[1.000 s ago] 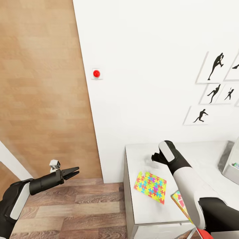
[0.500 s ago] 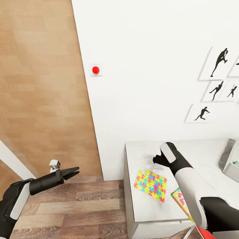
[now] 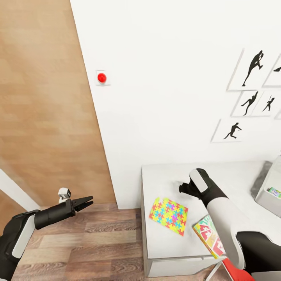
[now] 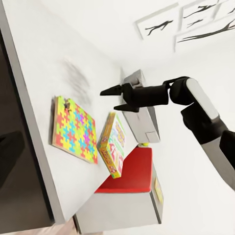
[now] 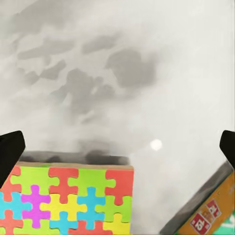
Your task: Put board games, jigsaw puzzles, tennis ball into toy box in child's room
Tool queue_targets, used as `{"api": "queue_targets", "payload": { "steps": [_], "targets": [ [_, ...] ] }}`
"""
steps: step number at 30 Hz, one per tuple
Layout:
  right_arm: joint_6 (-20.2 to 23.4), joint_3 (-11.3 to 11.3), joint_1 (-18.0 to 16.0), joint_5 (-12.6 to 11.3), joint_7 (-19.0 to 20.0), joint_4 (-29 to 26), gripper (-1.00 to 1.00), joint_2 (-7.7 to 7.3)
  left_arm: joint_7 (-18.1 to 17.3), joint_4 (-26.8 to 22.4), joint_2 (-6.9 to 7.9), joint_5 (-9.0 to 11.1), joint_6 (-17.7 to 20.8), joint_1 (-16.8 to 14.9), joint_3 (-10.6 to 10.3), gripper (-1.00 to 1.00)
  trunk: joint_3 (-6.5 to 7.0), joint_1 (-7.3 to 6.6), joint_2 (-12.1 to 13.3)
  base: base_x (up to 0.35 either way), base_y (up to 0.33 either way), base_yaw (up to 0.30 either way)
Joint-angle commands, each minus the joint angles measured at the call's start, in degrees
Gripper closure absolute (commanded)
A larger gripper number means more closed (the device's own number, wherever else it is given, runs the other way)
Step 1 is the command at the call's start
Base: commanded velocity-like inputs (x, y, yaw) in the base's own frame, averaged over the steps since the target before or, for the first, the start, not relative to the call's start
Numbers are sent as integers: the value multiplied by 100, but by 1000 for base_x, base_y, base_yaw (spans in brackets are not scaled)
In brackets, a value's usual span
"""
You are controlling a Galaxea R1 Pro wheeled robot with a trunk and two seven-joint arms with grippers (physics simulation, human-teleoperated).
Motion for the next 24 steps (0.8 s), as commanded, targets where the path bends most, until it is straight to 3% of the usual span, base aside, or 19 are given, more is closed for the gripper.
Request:
{"api": "queue_targets", "payload": {
  "steps": [1, 14, 24],
  "targets": [
    [8, 14, -5, -57, -46, 24, -100, -26, -5, -1, -1, 14, 36, -4, 1, -100, -21, 3, -13, 0, -52, 0],
    [-210, 39, -5, -76, 37, 253, -100, -228, -6, 0, -4, 18, 34, -4, 1, -100, -145, 3, -13, 0, -14, 0],
    [-231, 48, 11, -66, 700, 314, -100, -258, -6, -2, 1, 11, 35, -4, -1, -100, -233, 3, -13, -41, -65, 0]
  ]
}}
